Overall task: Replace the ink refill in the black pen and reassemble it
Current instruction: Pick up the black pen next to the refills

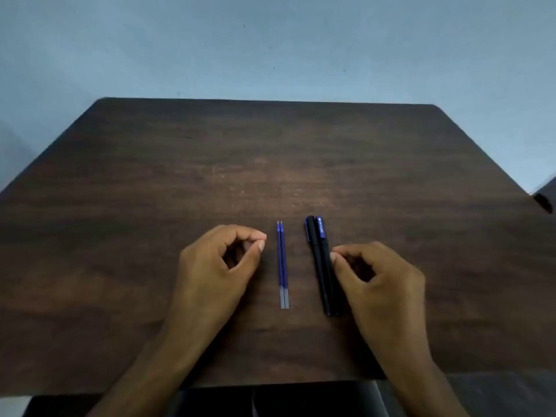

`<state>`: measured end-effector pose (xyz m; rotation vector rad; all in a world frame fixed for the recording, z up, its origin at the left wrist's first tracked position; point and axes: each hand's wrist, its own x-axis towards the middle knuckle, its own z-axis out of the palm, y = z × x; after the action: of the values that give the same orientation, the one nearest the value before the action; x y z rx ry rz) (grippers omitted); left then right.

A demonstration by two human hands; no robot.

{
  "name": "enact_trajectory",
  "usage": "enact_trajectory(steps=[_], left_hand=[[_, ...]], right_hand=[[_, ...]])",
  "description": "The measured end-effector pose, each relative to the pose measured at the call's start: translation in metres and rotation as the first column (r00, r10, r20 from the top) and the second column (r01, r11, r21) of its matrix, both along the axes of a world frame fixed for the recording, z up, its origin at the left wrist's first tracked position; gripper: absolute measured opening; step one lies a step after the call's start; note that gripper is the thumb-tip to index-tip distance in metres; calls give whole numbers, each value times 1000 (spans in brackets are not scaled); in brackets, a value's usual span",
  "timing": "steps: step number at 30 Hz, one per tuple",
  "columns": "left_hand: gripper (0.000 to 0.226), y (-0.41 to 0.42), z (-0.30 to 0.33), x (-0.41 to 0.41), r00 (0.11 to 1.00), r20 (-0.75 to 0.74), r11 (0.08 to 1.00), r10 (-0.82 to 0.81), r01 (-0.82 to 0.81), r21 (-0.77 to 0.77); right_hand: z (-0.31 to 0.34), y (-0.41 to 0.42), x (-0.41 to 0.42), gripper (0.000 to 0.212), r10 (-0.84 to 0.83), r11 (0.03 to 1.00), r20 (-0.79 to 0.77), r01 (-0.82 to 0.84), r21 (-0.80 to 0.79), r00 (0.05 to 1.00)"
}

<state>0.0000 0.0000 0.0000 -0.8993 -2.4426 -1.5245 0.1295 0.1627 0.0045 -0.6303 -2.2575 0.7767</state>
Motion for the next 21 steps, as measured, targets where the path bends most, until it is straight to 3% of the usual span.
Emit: enact_trajectory(steps=[2,10,21], left_hand=[[15,-1,5,2,1000,8,999,-12,13,-38],[13,-3,5,1,998,60,998,-16,19,-59],[13,3,17,4,980,193,998,-57,60,-11]], right_hand=[[8,-1,-3,6,-17,998,77,22,-55,997],[20,5,-23,28,-22,981,410,100,-169,912],[27,5,-39,26,-14,949,549,185,-257,836]])
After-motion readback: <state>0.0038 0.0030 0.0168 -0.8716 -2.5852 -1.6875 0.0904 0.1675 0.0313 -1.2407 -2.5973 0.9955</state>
